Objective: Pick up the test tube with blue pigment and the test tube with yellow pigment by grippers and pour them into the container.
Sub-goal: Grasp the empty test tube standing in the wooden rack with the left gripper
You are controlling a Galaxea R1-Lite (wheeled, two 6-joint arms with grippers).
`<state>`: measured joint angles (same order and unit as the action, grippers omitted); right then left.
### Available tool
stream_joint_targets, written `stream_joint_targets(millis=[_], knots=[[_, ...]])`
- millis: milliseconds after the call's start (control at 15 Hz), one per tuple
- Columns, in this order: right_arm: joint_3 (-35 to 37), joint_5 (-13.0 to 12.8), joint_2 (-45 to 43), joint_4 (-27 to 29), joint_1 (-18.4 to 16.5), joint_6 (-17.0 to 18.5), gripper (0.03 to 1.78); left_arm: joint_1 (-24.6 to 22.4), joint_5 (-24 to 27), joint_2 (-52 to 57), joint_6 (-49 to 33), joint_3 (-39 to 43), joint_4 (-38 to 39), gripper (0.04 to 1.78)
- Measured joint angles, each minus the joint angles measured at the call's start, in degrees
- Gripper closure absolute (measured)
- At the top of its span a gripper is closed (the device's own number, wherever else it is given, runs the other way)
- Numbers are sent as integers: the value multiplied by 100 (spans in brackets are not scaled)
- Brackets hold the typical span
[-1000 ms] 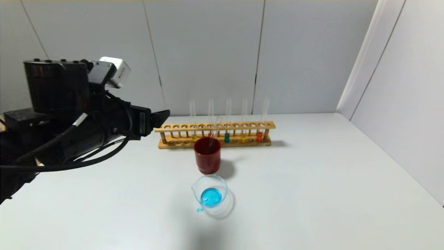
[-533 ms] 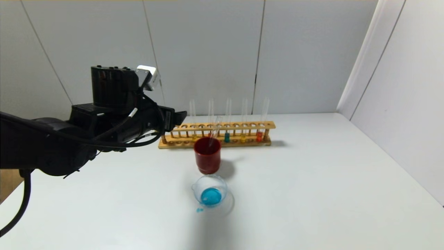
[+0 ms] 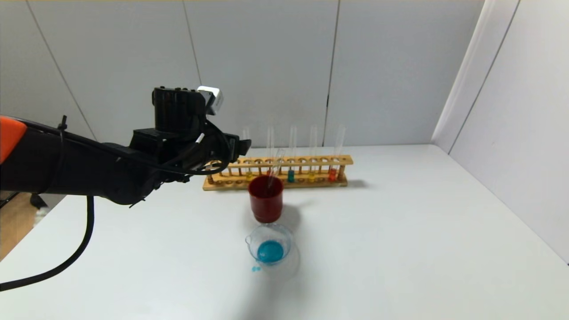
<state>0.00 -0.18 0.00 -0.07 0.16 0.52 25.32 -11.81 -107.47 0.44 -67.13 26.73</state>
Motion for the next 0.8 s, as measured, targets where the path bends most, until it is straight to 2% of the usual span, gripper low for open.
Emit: stream_joint_targets(millis=[800], knots=[[0,0,0,0,0,0,8,-68,-26,-973,-68,-602,206,9]])
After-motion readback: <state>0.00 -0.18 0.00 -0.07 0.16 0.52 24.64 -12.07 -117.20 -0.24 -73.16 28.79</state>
